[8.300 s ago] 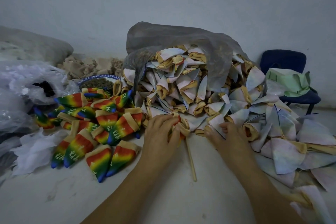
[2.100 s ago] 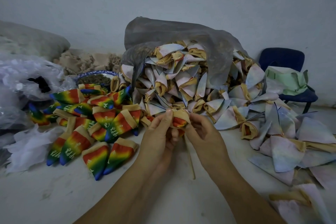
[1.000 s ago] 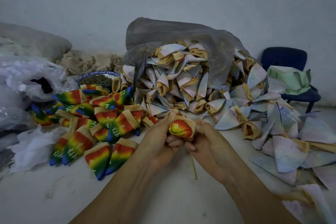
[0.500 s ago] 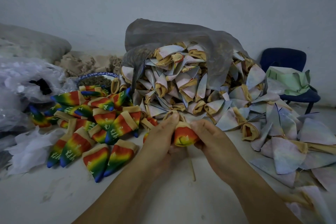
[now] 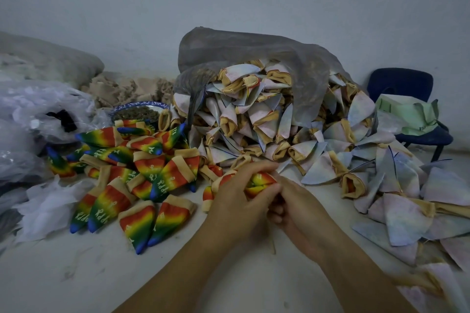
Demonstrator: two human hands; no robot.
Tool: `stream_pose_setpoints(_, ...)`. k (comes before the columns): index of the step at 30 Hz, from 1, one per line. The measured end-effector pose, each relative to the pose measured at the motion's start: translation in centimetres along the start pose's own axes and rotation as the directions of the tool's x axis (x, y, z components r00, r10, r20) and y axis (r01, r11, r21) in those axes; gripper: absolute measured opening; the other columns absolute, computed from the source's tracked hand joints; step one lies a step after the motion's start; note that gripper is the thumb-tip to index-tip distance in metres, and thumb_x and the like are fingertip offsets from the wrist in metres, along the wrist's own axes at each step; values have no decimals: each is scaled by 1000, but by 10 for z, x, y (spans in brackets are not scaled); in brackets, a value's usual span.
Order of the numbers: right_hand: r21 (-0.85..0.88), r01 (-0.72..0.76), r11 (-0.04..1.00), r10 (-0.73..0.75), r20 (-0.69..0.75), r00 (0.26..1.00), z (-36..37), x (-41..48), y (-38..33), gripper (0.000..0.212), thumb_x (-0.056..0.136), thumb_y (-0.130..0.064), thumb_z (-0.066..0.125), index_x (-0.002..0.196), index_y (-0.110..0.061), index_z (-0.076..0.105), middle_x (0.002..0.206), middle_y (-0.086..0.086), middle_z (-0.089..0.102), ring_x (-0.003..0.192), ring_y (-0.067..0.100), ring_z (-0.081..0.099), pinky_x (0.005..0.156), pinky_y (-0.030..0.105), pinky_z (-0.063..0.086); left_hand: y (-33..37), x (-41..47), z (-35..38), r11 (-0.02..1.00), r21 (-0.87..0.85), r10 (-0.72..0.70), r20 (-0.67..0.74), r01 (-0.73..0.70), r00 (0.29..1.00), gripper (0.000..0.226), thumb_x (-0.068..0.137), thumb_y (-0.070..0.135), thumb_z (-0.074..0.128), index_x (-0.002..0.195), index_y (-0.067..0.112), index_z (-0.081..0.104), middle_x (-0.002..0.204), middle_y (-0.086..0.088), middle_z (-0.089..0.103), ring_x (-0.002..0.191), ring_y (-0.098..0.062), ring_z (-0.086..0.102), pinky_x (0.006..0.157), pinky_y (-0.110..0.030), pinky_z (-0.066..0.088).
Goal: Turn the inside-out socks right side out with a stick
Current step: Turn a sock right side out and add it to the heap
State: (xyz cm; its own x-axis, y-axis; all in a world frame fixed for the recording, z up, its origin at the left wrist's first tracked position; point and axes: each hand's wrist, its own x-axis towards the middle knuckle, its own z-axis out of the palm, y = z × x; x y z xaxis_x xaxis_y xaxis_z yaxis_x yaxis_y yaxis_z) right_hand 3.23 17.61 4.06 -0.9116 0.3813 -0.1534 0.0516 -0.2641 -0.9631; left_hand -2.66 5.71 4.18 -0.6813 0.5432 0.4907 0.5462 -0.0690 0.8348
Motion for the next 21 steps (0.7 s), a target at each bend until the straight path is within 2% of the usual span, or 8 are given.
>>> stream_pose_setpoints(2, -373, 65, 925, -106, -90, 990, -3, 2, 0, 36, 96, -44, 45, 72, -20, 55, 59, -6, 47, 48, 3, 41, 49, 17, 34, -2, 4, -3, 986, -118, -130, -92, 119, 987, 27, 92, 22, 67, 101, 48, 65, 112, 34, 61, 105, 7, 60, 79, -15, 54)
stream_pose_setpoints(4, -716, 148, 682, -309, -99, 946, -7, 3, 4, 35, 93, -50, 45, 70, -24, 50, 65, -8, 50, 55, 3, 45, 50, 16, 33, -4, 10, -9, 897, -364, -326, -161, 251, 932, 23, 91, 16, 66, 92, 39, 69, 108, 17, 71, 105, -6, 66, 87, -31, 57)
stream_pose_setpoints(7, -947, 110, 301, -379, -13, 925, -6, 5, 19, 30, 90, -54, 48, 78, -27, 43, 84, -10, 47, 81, 8, 44, 66, 26, 36, -3, 18, -18, 477, -826, -511, 19, 301, 859, 15, 90, 6, 63, 96, 18, 69, 85, -7, 73, 90, -22, 73, 84, -39, 58)
stream_pose_setpoints(9, -984, 56, 167, -383, -13, 924, -5, 7, 26, 27, 89, -53, 50, 85, -26, 44, 95, -8, 48, 95, 16, 43, 76, 30, 38, 1, 21, -19, 227, -913, -501, 188, 338, 845, 6, 88, 9, 67, 95, 9, 67, 73, -9, 65, 76, -21, 70, 78, -37, 60)
stream_pose_setpoints(13, -973, -21, 230, -331, -99, 938, -10, 9, 19, 22, 89, -37, 55, 77, -19, 50, 82, -4, 52, 84, 16, 52, 68, 31, 41, 9, 28, -17, 54, -928, -466, 303, 369, 831, 10, 81, 11, 75, 85, 2, 71, 76, -13, 64, 74, -23, 69, 72, -37, 59)
stream_pose_setpoints(15, -939, -38, 341, -276, -139, 951, -14, 8, 12, 22, 86, -34, 58, 76, -16, 53, 75, -3, 54, 72, 13, 51, 59, 29, 37, 11, 32, -20, 7, -938, -463, 305, 347, 832, 20, 76, 6, 75, 92, -4, 72, 83, -19, 68, 79, -28, 72, 74, -40, 60)
stream_pose_setpoints(18, -860, -43, 508, -177, -154, 972, -20, 4, 1, 19, 85, -33, 59, 80, -15, 53, 70, -3, 53, 60, 9, 47, 52, 24, 35, 3, 37, -25, -74, -946, -468, 313, 316, 827, 40, 85, 7, 63, 122, -7, 59, 105, -29, 68, 94, -39, 71, 78, -45, 60)
stream_pose_setpoints(21, -699, -90, 709, -9, -137, 991, -26, -3, -15, 16, 87, -25, 59, 84, -16, 47, 69, 4, 62, 50, 7, 55, 49, 20, 43, -10, 37, -26, -176, -958, -480, 283, 225, 831, 39, 93, 11, 58, 128, -4, 53, 126, -33, 58, 106, -44, 66, 71, -40, 62)
